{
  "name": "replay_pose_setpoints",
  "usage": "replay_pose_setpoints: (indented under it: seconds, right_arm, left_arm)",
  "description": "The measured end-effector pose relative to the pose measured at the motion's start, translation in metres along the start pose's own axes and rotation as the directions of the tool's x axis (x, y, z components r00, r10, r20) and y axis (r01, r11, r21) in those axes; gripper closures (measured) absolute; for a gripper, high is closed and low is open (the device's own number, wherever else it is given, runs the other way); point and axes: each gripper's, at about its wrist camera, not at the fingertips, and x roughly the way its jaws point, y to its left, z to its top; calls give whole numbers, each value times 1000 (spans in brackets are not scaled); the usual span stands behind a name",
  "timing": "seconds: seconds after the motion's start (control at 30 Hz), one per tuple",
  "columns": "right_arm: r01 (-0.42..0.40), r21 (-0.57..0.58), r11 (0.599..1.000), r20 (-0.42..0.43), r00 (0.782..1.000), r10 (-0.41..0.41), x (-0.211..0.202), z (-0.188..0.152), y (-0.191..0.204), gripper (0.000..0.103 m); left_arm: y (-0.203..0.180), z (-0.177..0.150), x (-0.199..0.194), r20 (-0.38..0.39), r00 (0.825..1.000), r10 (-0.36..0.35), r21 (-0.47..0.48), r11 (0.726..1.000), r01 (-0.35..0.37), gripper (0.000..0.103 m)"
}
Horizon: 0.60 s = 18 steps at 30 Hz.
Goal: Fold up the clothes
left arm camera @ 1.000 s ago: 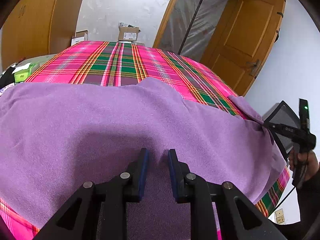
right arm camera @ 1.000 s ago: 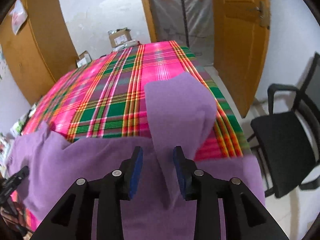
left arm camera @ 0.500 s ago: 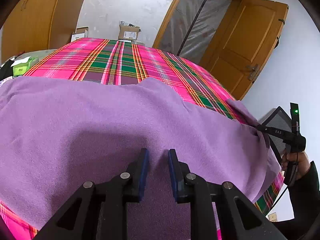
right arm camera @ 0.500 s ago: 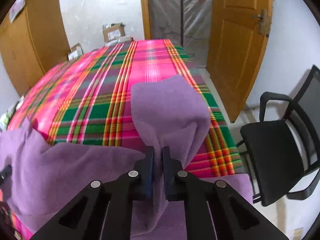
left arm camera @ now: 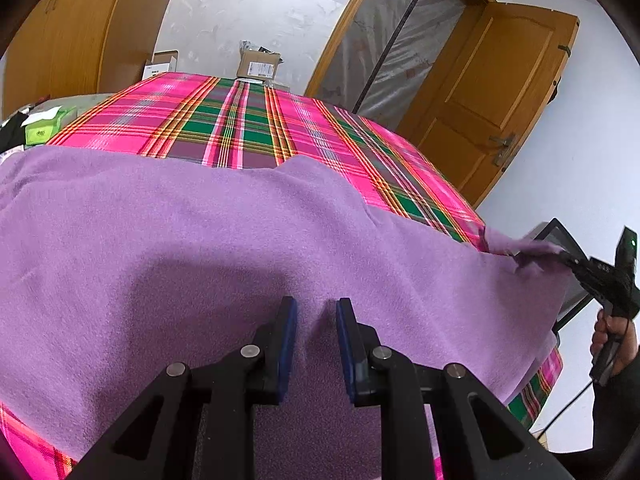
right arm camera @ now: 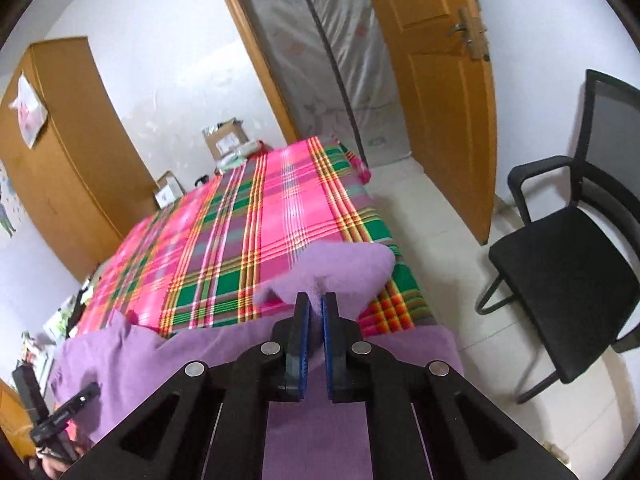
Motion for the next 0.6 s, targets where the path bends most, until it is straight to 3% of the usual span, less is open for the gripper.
replay_pose_setpoints:
  seconds: [0.2, 0.33, 0.5, 0.6]
  right_arm:
    - [3, 77, 997, -1, 1000, -3, -19, -23, -24, 97]
    - [22, 130, 991, -44, 999, -16, -15, -42, -45, 97]
    - [36, 140, 990, -91, 996, -23, -6, -55, -58, 93]
    - [18, 94, 995, -81, 997, -10, -8, -54, -53, 83]
  left_arm:
    - [-12, 3, -1, -41, 999, 20, 56, 998, -17, 80]
    - [-40, 3, -8, -55, 997, -48, 110, 992, 54, 80]
    - [-96, -4, -9, -101, 986, -135, 249, 956, 157, 80]
    - [-124, -12, 0, -149, 976, -156, 319, 927, 197, 80]
